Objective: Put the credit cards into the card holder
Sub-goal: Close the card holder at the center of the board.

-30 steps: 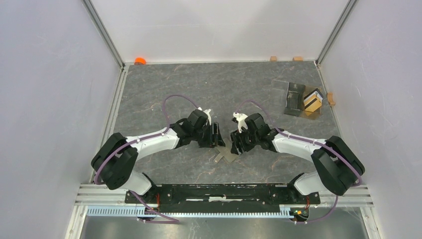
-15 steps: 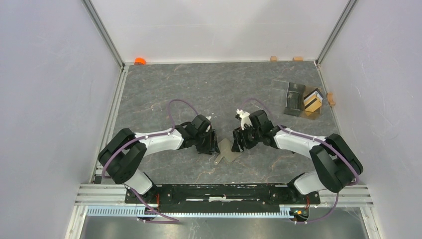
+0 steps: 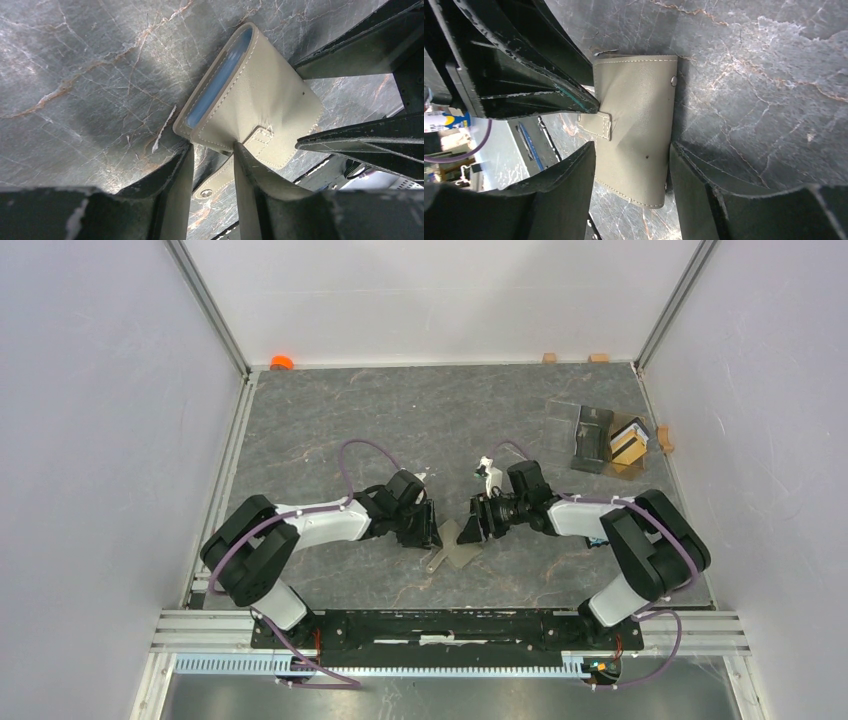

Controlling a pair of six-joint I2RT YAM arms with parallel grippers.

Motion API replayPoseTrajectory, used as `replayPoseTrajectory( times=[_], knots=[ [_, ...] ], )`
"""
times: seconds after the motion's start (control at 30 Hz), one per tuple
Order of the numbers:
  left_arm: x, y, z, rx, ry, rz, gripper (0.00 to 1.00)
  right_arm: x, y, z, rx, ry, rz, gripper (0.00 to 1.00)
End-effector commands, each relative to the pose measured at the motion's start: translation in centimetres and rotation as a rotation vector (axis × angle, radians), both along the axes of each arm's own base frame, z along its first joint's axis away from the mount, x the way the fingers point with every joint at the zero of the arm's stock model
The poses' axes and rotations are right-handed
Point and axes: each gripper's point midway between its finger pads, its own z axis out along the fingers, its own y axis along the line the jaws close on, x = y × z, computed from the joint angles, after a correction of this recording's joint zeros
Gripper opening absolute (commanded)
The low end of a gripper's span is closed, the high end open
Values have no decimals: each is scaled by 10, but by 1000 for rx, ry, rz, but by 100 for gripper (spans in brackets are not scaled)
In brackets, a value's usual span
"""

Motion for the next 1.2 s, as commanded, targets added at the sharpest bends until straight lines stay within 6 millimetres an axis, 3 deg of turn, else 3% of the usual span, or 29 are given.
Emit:
replayPoseTrajectory(
  times=[0.0, 0.2, 0.33, 0.5, 0.67, 0.8, 1.0, 1.17],
  knots=[
    [-10, 16, -26, 82, 28, -13, 40, -16, -3, -18, -11, 103, -14, 61],
    [-15, 21, -34, 93, 38, -15, 24, -19, 3, -25, 10, 151, -27, 58],
    [-18, 21, -38, 78, 46, -12, 23, -19, 8, -23, 28, 155, -33, 55],
    [-11, 6, -29, 7, 20, -14, 24, -10, 17, -11, 75, 129, -35, 30],
    [14, -11, 6, -33, -76, -29, 38, 18, 25, 14, 91, 48, -51, 2],
    [36, -9, 52, -49, -178, -35, 57, 52, 17, 42, 58, -51, -85, 0],
    [63, 37, 117, -34, -279, -21, 83, 114, -27, 73, -231, -292, -195, 0],
    [93, 101, 156, 7, -353, 60, 95, 140, -64, 102, -451, -461, -299, 0]
  ],
)
